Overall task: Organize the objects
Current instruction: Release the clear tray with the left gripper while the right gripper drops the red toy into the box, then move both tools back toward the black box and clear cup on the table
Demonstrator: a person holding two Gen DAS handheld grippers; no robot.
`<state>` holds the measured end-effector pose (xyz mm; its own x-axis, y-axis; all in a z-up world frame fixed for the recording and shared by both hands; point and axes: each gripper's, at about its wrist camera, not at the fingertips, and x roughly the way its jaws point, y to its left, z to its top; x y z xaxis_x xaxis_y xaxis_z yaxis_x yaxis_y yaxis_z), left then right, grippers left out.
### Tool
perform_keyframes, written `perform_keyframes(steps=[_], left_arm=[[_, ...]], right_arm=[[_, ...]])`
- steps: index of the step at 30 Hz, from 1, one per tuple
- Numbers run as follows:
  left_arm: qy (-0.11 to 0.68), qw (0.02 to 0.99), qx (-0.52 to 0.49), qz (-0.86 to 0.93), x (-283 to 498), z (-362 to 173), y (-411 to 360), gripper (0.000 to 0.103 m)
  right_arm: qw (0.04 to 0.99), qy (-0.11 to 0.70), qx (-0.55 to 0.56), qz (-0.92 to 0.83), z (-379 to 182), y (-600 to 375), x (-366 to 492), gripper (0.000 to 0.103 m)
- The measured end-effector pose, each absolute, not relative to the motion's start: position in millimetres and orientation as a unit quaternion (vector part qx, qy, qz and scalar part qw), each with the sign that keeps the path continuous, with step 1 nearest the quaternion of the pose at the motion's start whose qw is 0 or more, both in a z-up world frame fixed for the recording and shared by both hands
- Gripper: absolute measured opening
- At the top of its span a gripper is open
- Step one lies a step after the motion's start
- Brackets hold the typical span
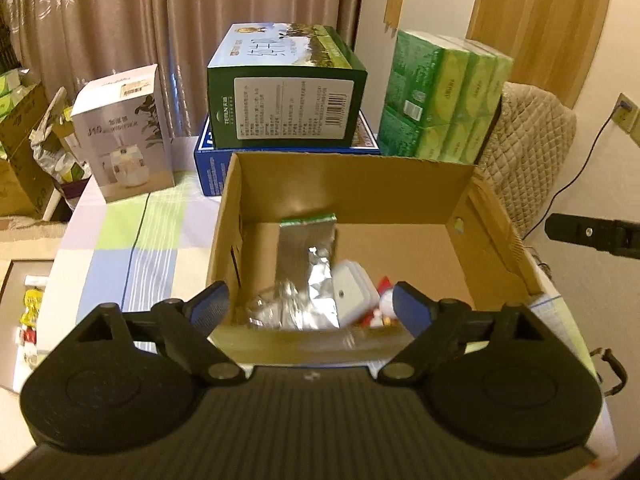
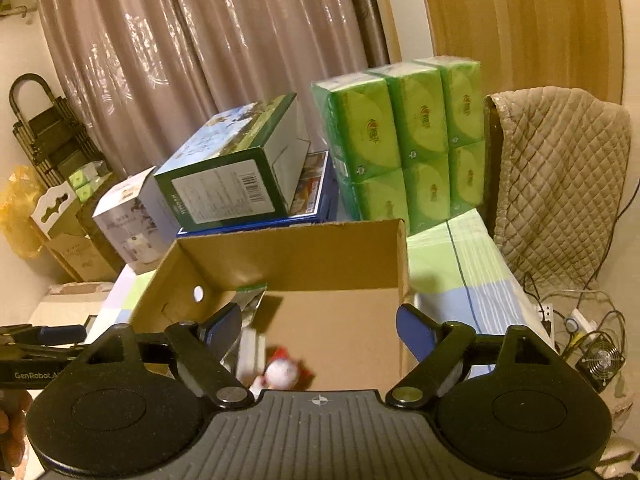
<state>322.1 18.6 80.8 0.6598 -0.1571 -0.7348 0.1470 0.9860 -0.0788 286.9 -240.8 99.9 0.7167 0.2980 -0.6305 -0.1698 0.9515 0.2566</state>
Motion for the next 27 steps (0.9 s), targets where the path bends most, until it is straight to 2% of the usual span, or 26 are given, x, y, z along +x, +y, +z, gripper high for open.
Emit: perform_keyframes(steps=[17, 27], left_arm=[[0.389, 0.916, -0.047, -0.082, 169, 108, 31, 0.096], [0.388, 0.918, -0.056, -0.056, 103, 109, 45, 0.102]], right_arm=[[0.928, 0.346, 0.067, 0.121, 120, -253, 124, 0.082], [0.933, 0.336, 0.072, 0.112, 117, -259, 57, 0.082]])
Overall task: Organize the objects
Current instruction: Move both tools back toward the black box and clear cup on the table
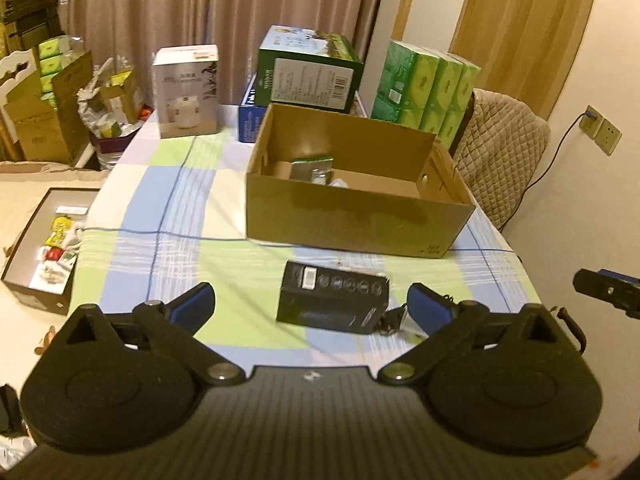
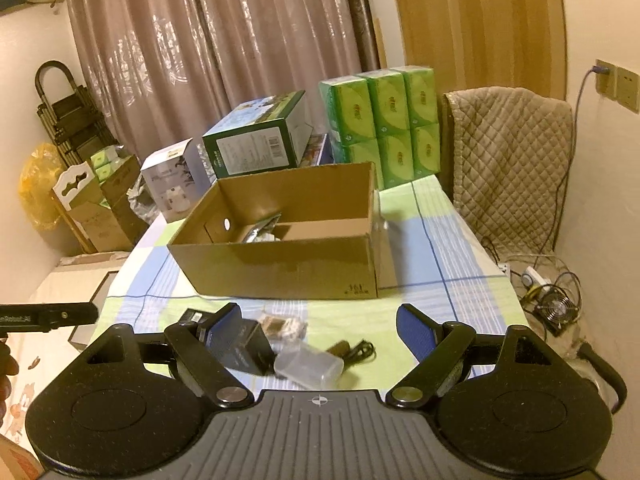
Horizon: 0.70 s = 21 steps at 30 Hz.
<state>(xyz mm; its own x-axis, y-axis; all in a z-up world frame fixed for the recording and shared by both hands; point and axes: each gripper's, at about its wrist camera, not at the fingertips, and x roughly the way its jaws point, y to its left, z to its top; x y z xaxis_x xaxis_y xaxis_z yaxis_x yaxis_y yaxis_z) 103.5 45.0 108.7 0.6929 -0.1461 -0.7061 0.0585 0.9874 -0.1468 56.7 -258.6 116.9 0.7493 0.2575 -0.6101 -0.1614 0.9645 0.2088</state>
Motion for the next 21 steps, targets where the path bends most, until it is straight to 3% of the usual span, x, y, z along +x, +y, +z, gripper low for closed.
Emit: perform_keyframes(steps=[21], left_arm=[[0.416, 0.907, -0.051, -0.037, 70, 79, 40, 0.102]], right_arm=[[0.919, 0.366, 0.097, 0.108, 91, -273, 28, 0.082]])
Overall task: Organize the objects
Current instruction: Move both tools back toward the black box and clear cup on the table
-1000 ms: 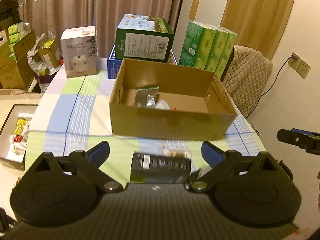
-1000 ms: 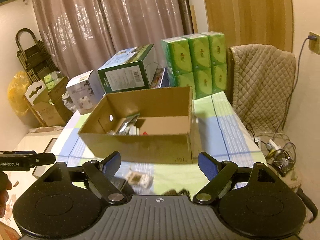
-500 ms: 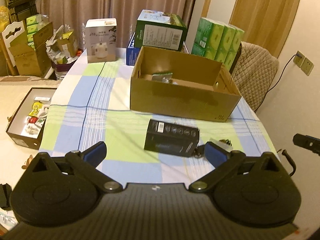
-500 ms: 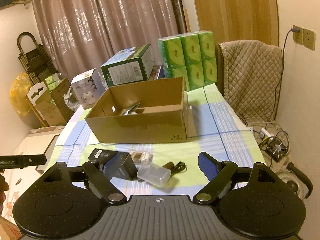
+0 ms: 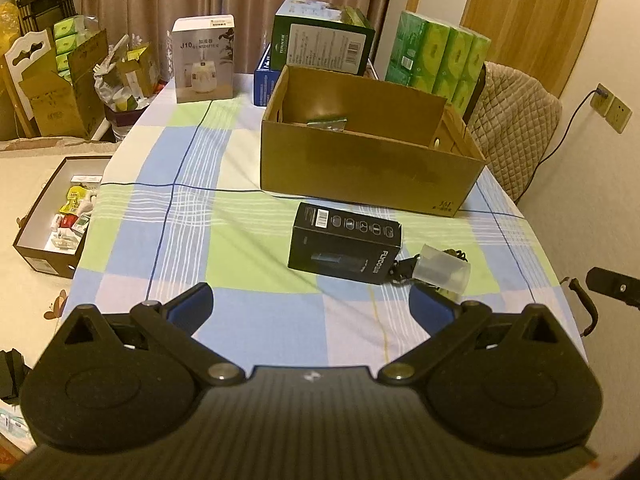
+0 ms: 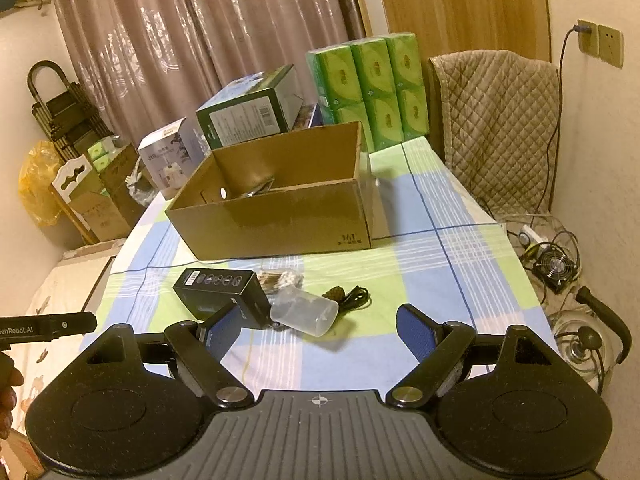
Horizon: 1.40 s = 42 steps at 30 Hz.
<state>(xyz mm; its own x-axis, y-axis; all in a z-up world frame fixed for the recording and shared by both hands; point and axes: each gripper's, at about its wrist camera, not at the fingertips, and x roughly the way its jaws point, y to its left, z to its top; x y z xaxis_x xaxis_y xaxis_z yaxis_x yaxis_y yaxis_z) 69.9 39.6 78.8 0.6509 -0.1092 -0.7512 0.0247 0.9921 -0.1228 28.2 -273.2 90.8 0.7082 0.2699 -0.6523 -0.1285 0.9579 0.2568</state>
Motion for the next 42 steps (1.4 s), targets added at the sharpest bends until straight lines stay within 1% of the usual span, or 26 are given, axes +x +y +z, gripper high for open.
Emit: perform_keyframes(steps=[22, 34, 37, 42], left_arm=[[0.431, 0.9, -0.04, -0.046, 76, 63, 34, 0.102], [0.443, 0.895, -0.027, -0.052, 90, 48, 30, 0.102], [0.447, 0.893, -0.022, -0.056, 96, 43, 28, 0.102], [0.45, 0.89, 0.011, -0.075, 108, 35, 20, 0.102]], right_arm=[[0.912, 0.384, 0.089, 0.112, 71, -273, 34, 0.082], [0.904, 0.401, 0.073, 0.126, 50, -272, 49, 0.082], [0.9, 0.408, 0.057, 0.144, 43, -267, 57, 0.082], [0.885, 0.424, -0.007, 0.192, 31, -251, 78, 0.082]])
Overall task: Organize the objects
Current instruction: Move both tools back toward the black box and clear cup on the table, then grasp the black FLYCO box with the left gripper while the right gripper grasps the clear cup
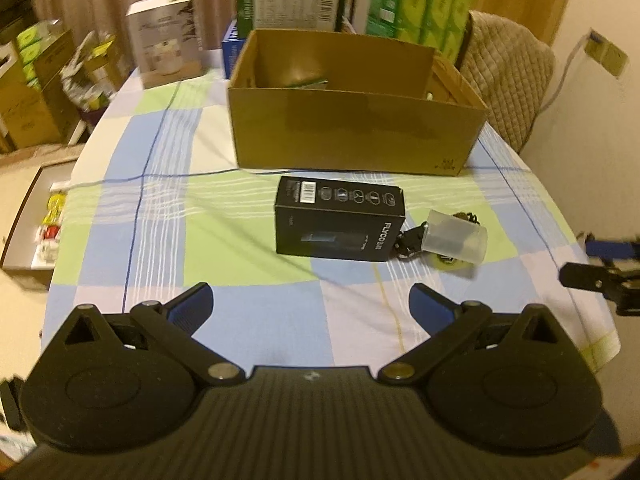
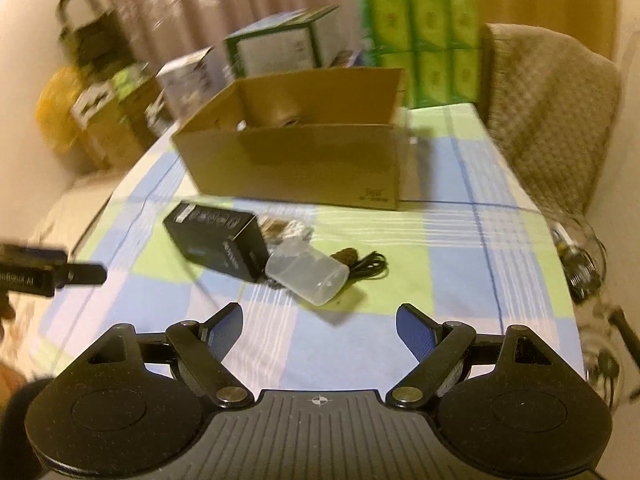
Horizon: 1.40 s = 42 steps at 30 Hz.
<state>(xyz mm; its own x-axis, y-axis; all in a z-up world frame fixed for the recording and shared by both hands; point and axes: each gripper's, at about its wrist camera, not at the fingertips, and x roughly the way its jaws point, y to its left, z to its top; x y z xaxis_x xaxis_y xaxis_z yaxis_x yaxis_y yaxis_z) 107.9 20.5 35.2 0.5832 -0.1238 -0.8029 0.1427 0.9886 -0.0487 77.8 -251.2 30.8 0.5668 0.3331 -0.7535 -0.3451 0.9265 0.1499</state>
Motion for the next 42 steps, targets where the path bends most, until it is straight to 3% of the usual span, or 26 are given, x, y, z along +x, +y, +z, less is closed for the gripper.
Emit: perform_keyframes(steps=[11, 15, 24, 35, 38, 40, 42], left_arm=[[0.434, 0.854, 0.205, -0.203, 143, 15, -13, 0.101], [0.413, 0.83, 0.275, -0.256, 157, 7, -22, 0.096], [0.382, 0.751, 0.392, -0.37, 189, -10, -37, 0.09], [0.401, 0.712, 0.395, -0.421, 238, -25, -45, 0.087], [0.415, 0.694, 0.404, -0.427, 246, -33, -48, 0.081], [0.429, 0.682, 0.41, -0.429, 251, -40, -50, 0.069], [0.434, 0.676, 0.416, -0.426, 253, -46, -51, 0.069]], right_arm=[[0.838, 0.435, -0.139, 0.298, 5, -213, 130, 0.081], [0.814, 0.44, -0.194, 0.326, -7, -197, 148, 0.073], [0.753, 0.467, -0.268, 0.378, -34, -171, 188, 0.068], [0.715, 0.5, -0.3, 0.385, -58, -161, 209, 0.063], [0.712, 0.505, -0.304, 0.382, -63, -160, 211, 0.061], [0.708, 0.509, -0.304, 0.384, -66, -159, 211, 0.058], [0.707, 0.51, -0.303, 0.384, -68, -159, 211, 0.053]])
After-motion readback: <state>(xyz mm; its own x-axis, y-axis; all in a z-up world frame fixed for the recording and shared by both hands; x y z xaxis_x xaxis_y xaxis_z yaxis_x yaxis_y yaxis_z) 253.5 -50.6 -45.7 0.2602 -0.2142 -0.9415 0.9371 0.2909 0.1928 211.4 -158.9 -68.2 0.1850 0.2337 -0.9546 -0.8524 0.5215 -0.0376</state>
